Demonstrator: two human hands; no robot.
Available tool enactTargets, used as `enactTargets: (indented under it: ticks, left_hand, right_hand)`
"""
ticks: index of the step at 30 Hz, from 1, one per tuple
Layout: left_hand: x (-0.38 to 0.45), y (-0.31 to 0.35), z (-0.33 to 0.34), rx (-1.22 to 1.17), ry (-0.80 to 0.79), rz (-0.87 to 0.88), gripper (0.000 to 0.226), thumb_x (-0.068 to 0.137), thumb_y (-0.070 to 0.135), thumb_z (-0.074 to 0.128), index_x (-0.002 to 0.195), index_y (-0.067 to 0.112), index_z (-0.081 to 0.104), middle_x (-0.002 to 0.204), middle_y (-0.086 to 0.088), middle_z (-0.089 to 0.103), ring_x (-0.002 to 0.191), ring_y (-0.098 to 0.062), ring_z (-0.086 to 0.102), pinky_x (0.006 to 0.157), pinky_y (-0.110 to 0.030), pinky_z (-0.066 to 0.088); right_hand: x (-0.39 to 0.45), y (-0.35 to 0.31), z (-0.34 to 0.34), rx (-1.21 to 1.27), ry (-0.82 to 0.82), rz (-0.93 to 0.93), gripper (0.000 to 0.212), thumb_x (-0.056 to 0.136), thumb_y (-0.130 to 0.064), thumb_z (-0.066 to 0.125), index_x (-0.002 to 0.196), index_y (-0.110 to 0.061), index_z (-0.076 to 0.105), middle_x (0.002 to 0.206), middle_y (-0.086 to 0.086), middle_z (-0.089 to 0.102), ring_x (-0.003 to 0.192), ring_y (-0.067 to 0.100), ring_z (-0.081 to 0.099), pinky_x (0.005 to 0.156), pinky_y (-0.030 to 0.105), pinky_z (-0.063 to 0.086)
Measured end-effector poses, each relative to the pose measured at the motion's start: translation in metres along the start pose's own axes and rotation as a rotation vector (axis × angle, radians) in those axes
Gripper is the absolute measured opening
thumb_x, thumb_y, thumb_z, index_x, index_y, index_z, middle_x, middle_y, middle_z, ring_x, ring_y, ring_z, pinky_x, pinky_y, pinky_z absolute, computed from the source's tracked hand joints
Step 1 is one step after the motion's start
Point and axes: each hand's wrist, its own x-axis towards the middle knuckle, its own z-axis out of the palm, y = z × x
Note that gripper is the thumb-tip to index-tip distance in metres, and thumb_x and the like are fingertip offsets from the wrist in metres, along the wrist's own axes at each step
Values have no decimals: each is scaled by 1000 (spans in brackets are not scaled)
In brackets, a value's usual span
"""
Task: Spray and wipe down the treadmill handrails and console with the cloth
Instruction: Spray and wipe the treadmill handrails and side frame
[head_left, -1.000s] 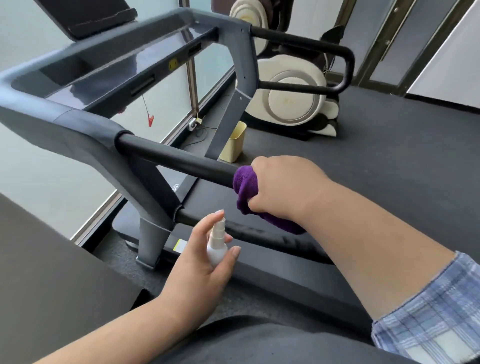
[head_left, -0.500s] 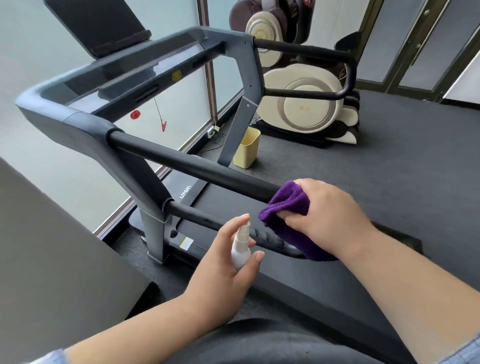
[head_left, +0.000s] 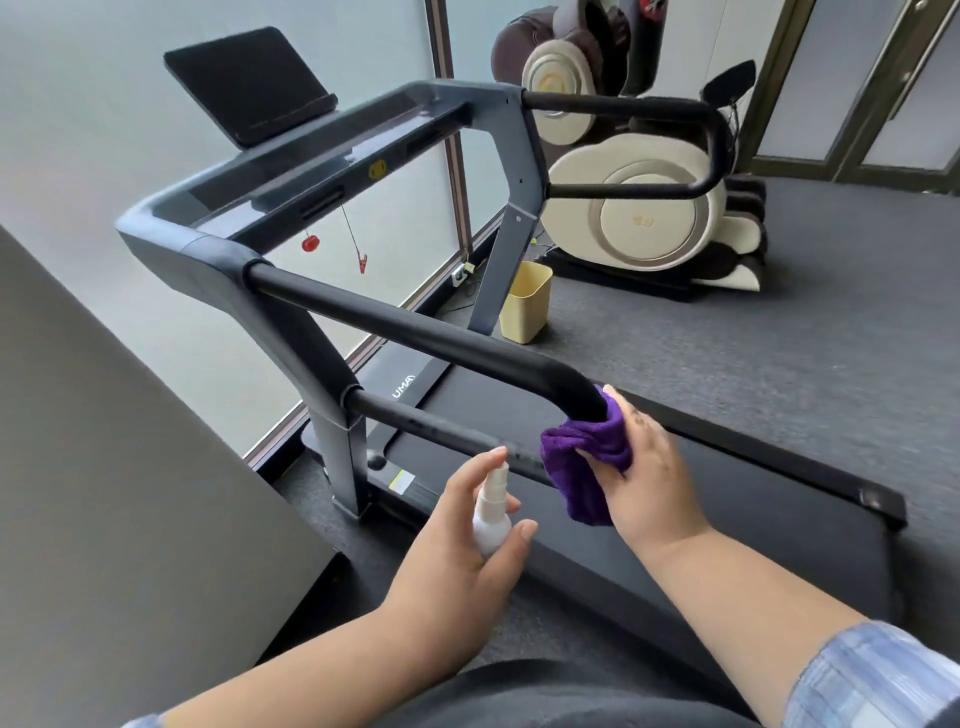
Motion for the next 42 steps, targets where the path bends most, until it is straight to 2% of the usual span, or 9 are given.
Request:
enactTargets:
  ticks: [4,8,11,17,21,28,31,38,42]
  left_hand:
    - [-8,-1,-2,37,12,5,61,78,56,65,132,64,37,104,22,60,57,-5,55,53,-32,49]
    - [-5,0,-6,88,92,23,59,84,44,69,128,66,38,102,23,62,58,-1,58,55,-22,51]
    - [2,-2,-15,50,176,25,62,91,26,70,128,65,39,97,19,63,53,-4,57,49,-21,51]
    - [15,-14,-37,30,209,58,62,91,27,70,132,62,38,95,18,63,59,-4,62,46,-10,47]
    - [33,-24,-72,24,209,92,61,91,29,70,134,59,38,97,19,63,62,-5,63,52,-7,47]
    - [96,-28,-191,109,295,132,58,79,54,64,131,58,39,92,15,66,64,-13,65,62,-33,56]
    - [127,-30,-241,213,289,95,53,79,57,60,125,67,36,92,21,65,57,-7,64,51,-35,54]
    - [183,-41,-307,492,173,117,51,91,45,58,128,64,28,76,13,61,62,-4,59,51,-21,40]
    - [204,-41,-324,627,117,161,53,93,42,57,134,55,27,72,16,53,62,0,51,51,-17,32]
  right_hand:
    - [-25,16,6,131,28,223,50,95,-16,64,140,-34,55,129,-11,58,118,8,53,100,22,35]
    - [-56,16,30,425,110,785,13,94,-29,67,107,-26,69,91,-6,70,89,23,67,72,33,47]
    - [-63,-1,41,746,30,1075,20,91,-32,73,105,-21,65,100,7,70,92,30,68,83,41,55]
    - [-40,-51,39,1047,-112,1002,37,90,-31,73,119,-11,61,105,22,74,94,41,72,93,58,55]
    - [-29,-87,46,1227,-243,964,38,90,-27,70,121,-7,61,102,26,73,87,42,74,67,46,61]
    - [-6,-148,103,1294,-647,928,48,86,-7,66,126,17,53,117,46,58,96,55,67,70,53,59]
    - [7,-167,135,1188,-759,830,56,76,-9,78,126,9,60,124,40,59,111,52,63,90,54,54]
    - [35,-202,188,905,-837,647,43,77,-21,76,120,-19,71,120,18,69,107,30,66,91,37,52]
    - [38,-212,206,795,-642,606,34,72,-18,67,104,-26,74,102,12,74,89,22,70,76,30,54]
